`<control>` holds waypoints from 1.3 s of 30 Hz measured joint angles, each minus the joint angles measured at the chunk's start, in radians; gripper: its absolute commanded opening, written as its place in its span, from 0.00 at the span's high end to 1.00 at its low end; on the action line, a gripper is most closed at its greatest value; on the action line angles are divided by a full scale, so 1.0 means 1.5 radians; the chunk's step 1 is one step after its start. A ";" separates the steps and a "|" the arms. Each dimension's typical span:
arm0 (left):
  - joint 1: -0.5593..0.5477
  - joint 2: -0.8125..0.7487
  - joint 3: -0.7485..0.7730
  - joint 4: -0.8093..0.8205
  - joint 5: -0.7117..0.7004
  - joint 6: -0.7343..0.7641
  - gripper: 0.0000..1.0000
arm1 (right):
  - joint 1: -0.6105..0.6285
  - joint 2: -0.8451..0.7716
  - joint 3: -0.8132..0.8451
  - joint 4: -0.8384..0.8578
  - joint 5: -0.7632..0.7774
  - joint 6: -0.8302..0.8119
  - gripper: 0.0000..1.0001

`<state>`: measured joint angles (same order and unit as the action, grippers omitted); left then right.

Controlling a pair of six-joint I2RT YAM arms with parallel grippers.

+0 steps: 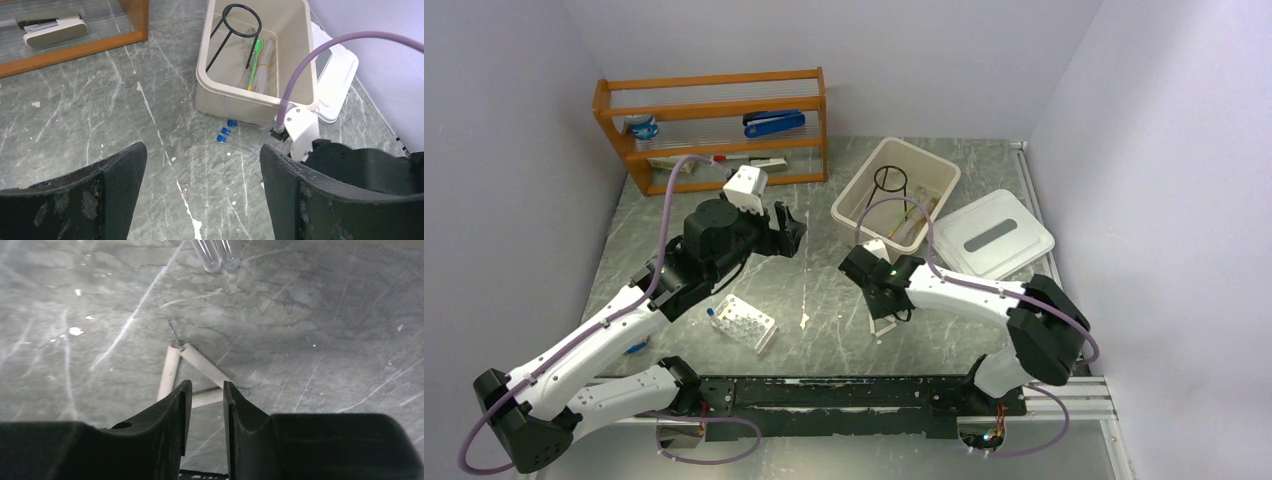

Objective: Organize the chemistry lab equipment

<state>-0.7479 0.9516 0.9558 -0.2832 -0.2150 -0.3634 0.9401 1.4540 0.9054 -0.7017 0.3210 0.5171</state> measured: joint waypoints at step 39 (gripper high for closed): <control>0.000 -0.034 0.043 -0.058 -0.052 0.032 0.12 | -0.029 -0.021 0.158 0.226 -0.104 -0.106 1.00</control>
<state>-0.7479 0.9012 1.0210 -0.3710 -0.2935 -0.3161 0.8963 1.4220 1.1419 -0.3630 0.1654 0.3580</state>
